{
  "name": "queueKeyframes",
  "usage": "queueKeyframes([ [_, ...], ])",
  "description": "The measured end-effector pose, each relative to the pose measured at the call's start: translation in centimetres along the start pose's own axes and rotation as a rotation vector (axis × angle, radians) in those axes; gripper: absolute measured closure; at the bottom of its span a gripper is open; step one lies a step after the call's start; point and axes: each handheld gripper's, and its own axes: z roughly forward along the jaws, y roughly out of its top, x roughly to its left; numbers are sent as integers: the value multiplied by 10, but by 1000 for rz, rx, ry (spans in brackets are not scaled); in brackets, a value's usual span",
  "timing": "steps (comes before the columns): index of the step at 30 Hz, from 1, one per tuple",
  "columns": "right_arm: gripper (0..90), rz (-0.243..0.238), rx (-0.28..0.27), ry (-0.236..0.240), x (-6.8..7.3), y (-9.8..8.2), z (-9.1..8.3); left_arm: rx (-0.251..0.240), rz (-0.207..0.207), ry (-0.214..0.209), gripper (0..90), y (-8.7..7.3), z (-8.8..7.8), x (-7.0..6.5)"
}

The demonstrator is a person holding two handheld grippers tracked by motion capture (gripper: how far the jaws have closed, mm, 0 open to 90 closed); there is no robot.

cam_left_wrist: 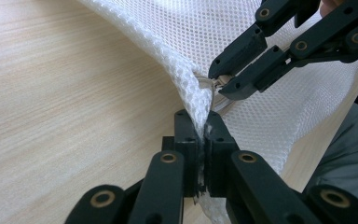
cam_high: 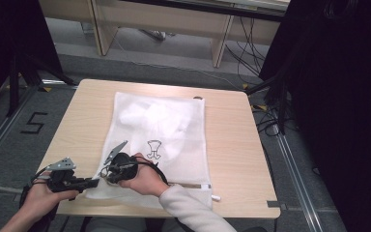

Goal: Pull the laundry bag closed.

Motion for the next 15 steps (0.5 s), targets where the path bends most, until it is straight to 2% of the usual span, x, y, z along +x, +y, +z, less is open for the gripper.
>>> queueKeyframes([
  [1,822,6,-2,10,1,0,0,7,-1,7,857,0,-1,0],
  [2,822,2,-2,7,0,0,0,16,-5,-8,856,1,-1,1],
  [3,822,-14,6,-12,-1,-1,0,12,-6,-10,856,0,-1,1],
  [4,822,-13,8,-6,-1,-2,0,13,-7,-9,856,0,-1,1],
  [5,822,9,5,0,0,-3,0,12,-6,-9,856,1,-1,1],
  [7,822,12,9,2,1,-5,1,13,0,-5,856,1,-1,1],
  [8,822,45,30,-5,2,-5,-1,10,0,-5,856,1,-1,1],
  [10,822,11,12,-1,1,-6,0,4,-5,-2,856,1,-2,1],
  [15,822,5,21,-1,1,-8,0,-2,-5,-3,856,1,-2,1],
])
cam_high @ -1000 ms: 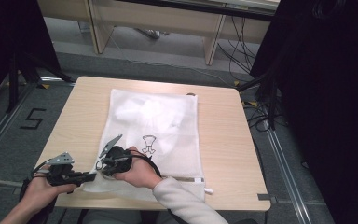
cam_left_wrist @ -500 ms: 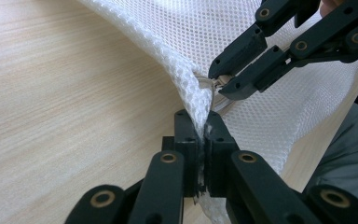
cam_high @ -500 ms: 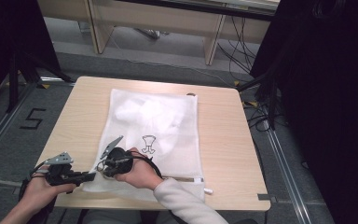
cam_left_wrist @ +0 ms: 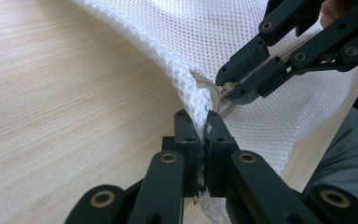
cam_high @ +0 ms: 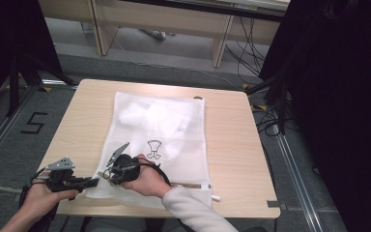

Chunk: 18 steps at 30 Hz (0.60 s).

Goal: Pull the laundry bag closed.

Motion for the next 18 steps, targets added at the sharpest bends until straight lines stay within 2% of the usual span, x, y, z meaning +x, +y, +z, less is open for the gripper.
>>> queueKeyframes([
  [2,823,35,27,-3,2,-1,-1,-2,1,0,856,0,-1,0],
  [4,822,19,10,10,1,-2,0,-4,1,0,856,0,-1,0],
  [7,822,22,6,8,1,-4,-3,4,6,-4,856,0,-1,1],
  [8,822,16,4,-10,1,-5,-4,3,7,-4,856,0,-1,1],
  [9,822,23,1,1,2,-5,-4,2,9,-3,856,0,-1,1],
  [13,823,4,-14,-3,1,-7,-6,-1,14,4,856,0,-1,0],
  [16,823,34,13,-1,2,-10,-8,9,13,-6,856,-1,-1,1],
  [18,823,11,4,-3,-2,-13,-8,6,19,-2,856,0,-1,0],
])
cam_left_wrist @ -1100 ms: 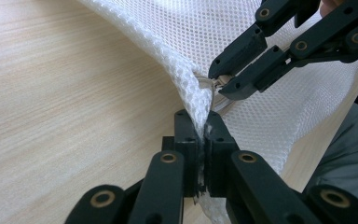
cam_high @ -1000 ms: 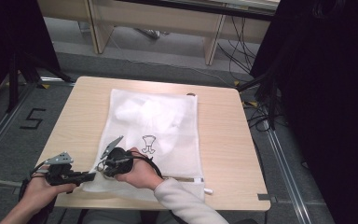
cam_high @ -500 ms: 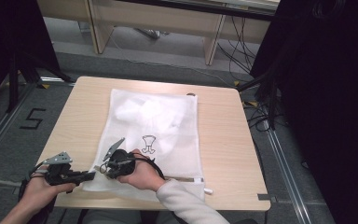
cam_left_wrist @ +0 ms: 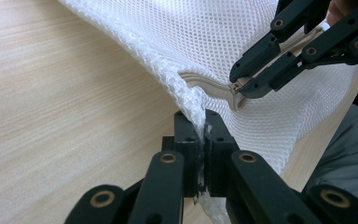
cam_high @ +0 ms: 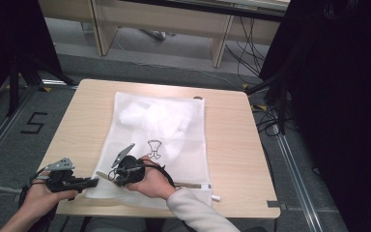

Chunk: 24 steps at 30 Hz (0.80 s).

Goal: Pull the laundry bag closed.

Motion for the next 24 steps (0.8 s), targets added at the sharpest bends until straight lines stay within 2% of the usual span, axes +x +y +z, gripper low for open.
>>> queueKeyframes([
  [2,823,1,-19,11,0,-1,0,-4,3,3,856,0,0,0],
  [5,823,12,-11,13,1,-1,-1,-5,3,0,856,0,0,-1],
  [6,823,-6,-7,2,-1,-2,0,0,8,-1,856,0,0,0],
  [7,822,9,-11,9,0,-2,0,-4,1,-2,856,0,0,-1],
  [13,823,23,1,10,0,-3,0,0,3,3,857,0,0,0],
  [19,823,13,-3,16,-2,-6,0,-4,-3,-1,857,0,0,0],
  [24,823,24,7,11,-2,-7,-3,1,0,2,857,-1,0,1],
])
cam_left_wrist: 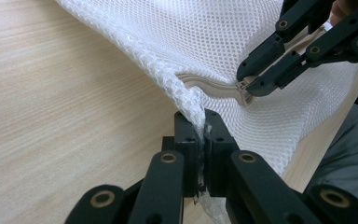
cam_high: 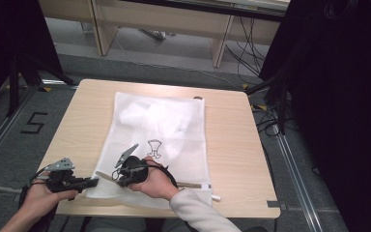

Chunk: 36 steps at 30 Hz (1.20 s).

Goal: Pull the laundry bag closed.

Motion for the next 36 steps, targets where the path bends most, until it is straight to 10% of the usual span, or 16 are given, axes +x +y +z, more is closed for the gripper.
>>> queueKeyframes([
  [36,823,43,8,-9,-6,-16,-12,-7,-26,-1,856,0,0,1],
])
